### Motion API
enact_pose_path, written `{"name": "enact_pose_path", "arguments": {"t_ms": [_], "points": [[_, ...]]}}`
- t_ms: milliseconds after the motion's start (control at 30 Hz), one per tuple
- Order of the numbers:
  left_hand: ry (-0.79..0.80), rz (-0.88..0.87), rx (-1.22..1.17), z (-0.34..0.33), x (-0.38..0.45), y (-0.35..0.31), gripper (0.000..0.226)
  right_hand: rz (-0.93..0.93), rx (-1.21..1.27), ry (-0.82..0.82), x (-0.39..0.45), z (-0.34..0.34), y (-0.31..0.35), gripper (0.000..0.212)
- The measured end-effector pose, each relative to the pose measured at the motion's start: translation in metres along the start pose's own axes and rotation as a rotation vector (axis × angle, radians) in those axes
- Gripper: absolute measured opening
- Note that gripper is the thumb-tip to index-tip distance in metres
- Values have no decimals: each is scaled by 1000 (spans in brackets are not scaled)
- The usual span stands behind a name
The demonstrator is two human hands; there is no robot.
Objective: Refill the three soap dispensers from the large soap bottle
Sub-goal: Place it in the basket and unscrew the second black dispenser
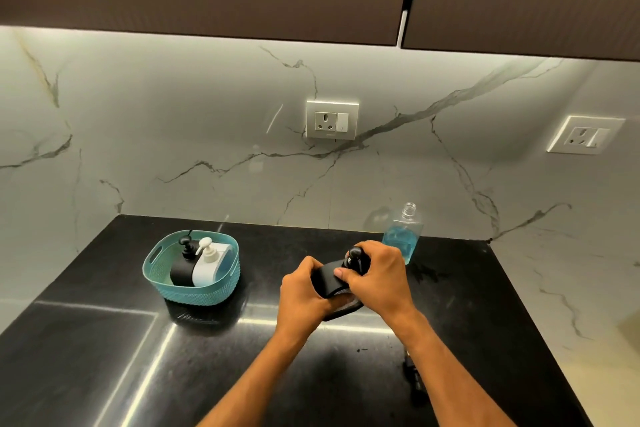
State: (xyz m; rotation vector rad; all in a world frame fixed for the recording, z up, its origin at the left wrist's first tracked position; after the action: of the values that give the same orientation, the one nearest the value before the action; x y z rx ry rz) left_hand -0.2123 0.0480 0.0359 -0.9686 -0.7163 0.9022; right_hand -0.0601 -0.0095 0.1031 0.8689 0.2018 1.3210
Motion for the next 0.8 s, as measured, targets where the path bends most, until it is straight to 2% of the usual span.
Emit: {"name": "enact_pose_path", "arguments": {"t_ms": [167, 367, 500, 567, 667, 733, 800], "points": [[39, -6, 28, 8, -4, 6, 56, 24, 69, 179, -2, -3, 4, 31], [14, 6, 18, 7, -13, 5, 56, 55, 81, 242, -3, 1, 14, 34], [10, 14, 44, 11, -17, 10, 56, 93, 74, 389, -5, -2, 23, 61], [-18, 17, 26, 14, -19, 11, 55, 95, -11, 297, -4, 1, 30, 66], [-34, 16, 2, 15, -21, 8, 57, 58, -295, 93, -2, 6, 42, 55], [-36, 18, -13, 16, -22, 8, 56, 36, -409, 106, 1, 2, 43, 49], [-35, 17, -21, 17, -23, 8, 57, 27, -378, 162, 4, -1, 42, 40]]}}
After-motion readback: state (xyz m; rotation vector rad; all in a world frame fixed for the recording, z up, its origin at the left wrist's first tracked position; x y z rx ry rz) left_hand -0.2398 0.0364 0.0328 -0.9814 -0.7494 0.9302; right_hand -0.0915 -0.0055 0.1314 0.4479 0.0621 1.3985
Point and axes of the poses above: each hand's wrist, its own x-axis towards the middle knuckle, its own z-axis out of the back of the hand, y = z × x, the point moved 6 cm from there along x, towards the middle knuckle, and after that the axes turned 6 degrees about y, right-handed, at the moved point
